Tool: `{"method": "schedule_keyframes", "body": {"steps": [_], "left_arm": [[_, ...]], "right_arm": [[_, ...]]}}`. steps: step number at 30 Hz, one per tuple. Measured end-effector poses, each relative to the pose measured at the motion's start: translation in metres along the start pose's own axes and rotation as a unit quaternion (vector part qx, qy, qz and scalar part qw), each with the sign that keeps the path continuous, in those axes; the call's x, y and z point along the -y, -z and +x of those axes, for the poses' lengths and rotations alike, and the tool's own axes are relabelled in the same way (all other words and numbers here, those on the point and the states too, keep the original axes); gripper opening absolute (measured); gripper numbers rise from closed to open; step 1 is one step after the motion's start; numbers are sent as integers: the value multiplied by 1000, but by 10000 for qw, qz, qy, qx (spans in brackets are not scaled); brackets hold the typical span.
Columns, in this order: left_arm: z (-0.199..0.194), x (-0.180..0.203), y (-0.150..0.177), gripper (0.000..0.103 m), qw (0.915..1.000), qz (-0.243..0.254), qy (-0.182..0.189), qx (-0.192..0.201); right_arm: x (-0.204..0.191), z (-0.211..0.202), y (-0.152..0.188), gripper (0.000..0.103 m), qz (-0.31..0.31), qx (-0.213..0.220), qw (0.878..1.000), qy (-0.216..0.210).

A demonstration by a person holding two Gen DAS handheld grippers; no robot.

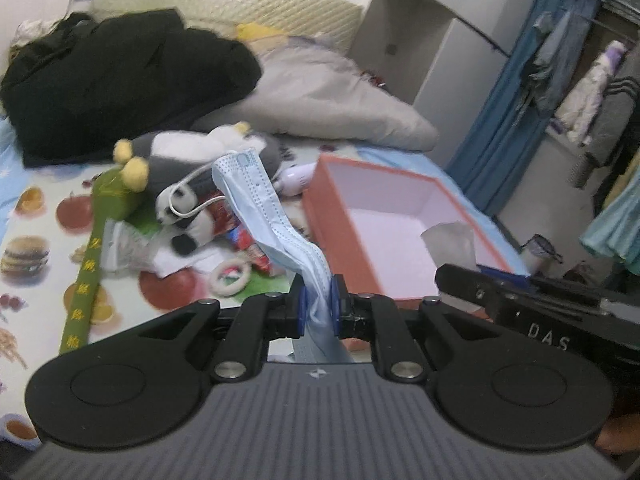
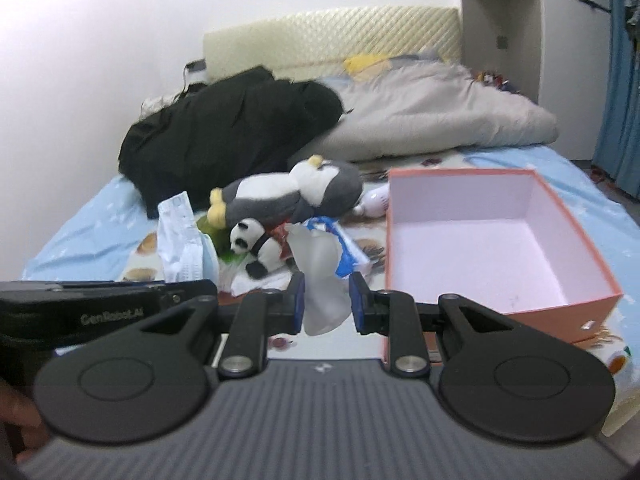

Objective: Organize soft objects
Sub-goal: 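Carry the mask over the pink shoebox and open the left gripper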

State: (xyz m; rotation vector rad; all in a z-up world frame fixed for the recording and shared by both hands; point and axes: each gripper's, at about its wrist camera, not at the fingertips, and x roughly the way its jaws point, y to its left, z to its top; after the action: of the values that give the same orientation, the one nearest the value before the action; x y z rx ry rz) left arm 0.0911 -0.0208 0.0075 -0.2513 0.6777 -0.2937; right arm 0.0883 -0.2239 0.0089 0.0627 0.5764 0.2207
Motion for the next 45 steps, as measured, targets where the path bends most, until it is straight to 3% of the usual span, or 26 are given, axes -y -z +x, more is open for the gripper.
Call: {"method": "schedule_keyframes", "body": {"steps": [8,17,25,32,38,43,45], "left_arm": [[1,37,0,15,9982,104,561,-157],[63,80,-22,15,9948,419,782,-492],[150,120,-62,15,9902,651,987,-746],[241,145,-83,15,9845,821,1030,-1157],[309,145,-84,15,9797,819,928,-1574],[338,141,-79,16,9781,818,778,-1747],[347,140,-79,23,9772,824,694,-1827]], "right_arm": [[21,-26,7,27,336,108,9991,218],[84,-20,-1,27,869,84,9947,545],[143,21,-28,28,1045,-63,9916,758],[196,78,-40,28,1305,-464,9864,880],[230,126,-29,29,1531,-946,9795,905],[242,148,-22,31,1679,-1163,9750,870],[246,152,-19,35,1749,-1195,9740,802]]}}
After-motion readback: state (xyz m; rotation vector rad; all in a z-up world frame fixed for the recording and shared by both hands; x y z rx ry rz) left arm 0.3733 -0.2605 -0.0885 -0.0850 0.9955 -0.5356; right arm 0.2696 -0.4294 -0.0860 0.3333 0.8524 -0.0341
